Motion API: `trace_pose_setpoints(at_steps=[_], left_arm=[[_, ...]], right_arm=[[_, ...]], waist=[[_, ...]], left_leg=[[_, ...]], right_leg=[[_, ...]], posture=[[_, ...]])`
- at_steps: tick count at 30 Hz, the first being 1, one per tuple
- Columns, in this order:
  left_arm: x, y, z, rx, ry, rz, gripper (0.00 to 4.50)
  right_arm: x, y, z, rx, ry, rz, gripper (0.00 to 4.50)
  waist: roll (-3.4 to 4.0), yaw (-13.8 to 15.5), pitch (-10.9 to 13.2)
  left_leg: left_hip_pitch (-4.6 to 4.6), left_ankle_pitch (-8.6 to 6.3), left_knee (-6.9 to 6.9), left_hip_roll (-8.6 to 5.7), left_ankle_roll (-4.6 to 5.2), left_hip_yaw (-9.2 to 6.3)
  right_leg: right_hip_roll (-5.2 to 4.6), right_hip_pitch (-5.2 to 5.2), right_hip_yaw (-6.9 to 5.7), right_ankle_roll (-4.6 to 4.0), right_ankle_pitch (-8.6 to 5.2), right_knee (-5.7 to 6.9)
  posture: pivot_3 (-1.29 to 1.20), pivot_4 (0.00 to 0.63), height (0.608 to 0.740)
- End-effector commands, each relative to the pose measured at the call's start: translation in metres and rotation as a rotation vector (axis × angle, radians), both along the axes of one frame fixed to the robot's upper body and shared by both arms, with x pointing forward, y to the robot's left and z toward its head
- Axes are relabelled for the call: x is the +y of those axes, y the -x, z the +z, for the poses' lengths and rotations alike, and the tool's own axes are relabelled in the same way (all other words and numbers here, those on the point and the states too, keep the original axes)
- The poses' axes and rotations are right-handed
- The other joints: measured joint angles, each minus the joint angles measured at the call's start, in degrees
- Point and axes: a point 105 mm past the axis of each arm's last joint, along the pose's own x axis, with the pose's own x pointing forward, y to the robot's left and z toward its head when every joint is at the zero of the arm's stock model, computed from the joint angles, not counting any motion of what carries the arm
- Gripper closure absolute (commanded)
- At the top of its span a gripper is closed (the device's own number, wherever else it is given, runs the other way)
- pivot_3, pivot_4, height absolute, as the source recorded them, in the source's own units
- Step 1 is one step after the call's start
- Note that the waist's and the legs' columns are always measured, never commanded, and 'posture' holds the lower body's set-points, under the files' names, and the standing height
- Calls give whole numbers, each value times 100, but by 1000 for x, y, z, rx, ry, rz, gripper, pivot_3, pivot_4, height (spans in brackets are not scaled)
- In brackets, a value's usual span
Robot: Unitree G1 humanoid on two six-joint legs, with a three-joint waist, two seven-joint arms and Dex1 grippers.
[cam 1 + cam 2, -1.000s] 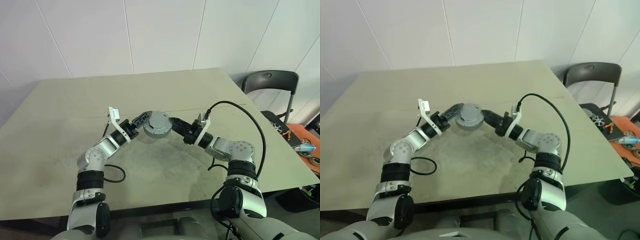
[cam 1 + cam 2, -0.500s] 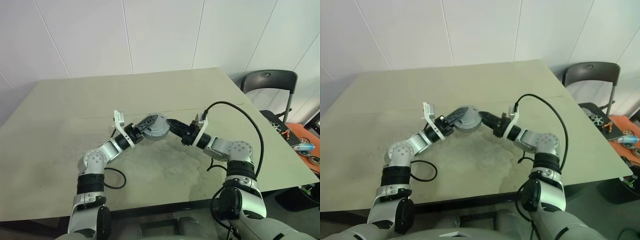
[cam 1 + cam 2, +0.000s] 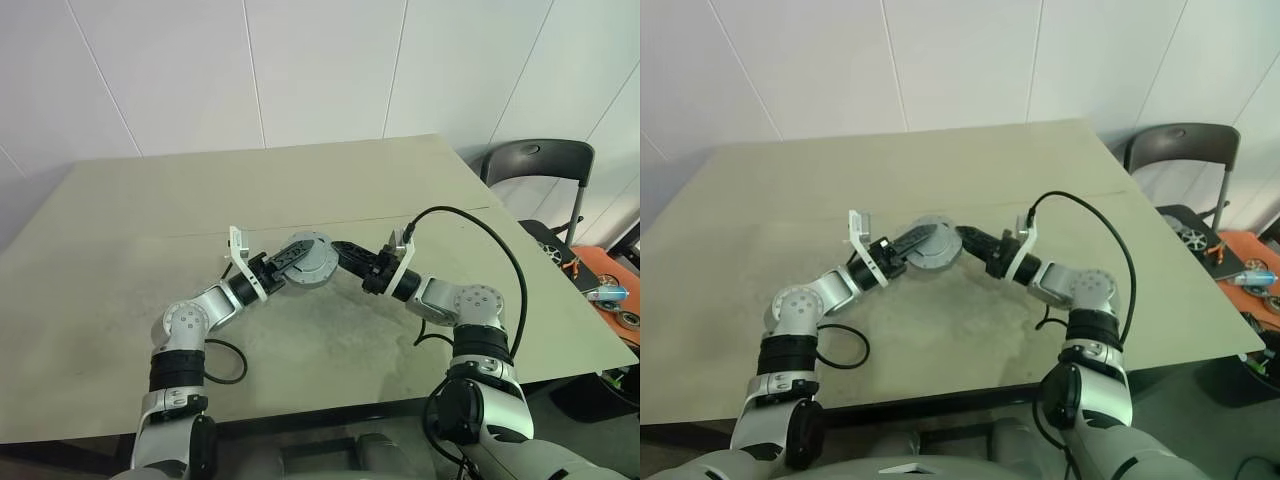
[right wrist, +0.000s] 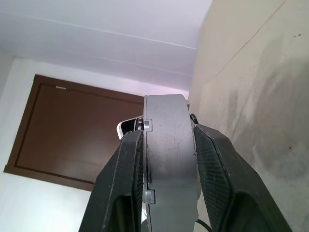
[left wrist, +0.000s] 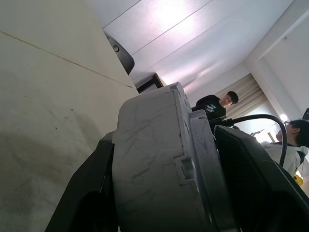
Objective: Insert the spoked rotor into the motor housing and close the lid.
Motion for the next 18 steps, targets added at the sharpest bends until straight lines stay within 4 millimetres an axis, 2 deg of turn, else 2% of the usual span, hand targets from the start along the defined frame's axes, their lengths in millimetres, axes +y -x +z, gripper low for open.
trace_pose_setpoints(at_steps=[1,7,8,10,13,18], left_arm=[[-11,7,19,-85,19,-69,1963],[-8,2,29,-88,138,-20,1963],[-5,-1,29,-85,148,7,1963],[4,-14,22,-32,160,94,1963],[14,-24,23,-22,193,165,1963],[15,-26,28,-36,210,180,1963]], right_arm=[[1,-5,25,-115,-24,-15,3249],[2,-8,18,-141,44,-49,3249],[2,-8,17,-138,43,-48,2533],[3,-7,17,-138,39,-46,1961],[5,-10,13,-127,56,-64,962],[5,-11,13,-126,52,-65,962]], waist=[[0,2,0],[0,7,0],[0,11,0],[1,20,1],[-1,-14,4],[-1,-18,4]], left_leg=[[0,0,0,0,0,0],[-3,0,1,0,0,0],[-3,0,1,0,0,0],[-4,0,3,-2,0,0],[-4,0,6,-3,0,1],[-8,0,-3,-2,0,2]], right_leg=[[0,0,0,0,0,0],[-1,-1,0,1,0,-3],[-1,-1,0,1,0,-3],[-3,1,0,1,0,-5],[-3,-1,1,1,0,-4],[-3,-7,2,0,0,-5]], posture=[[0,0,740],[0,0,740],[0,0,740],[0,0,740],[0,0,740],[0,0,740]])
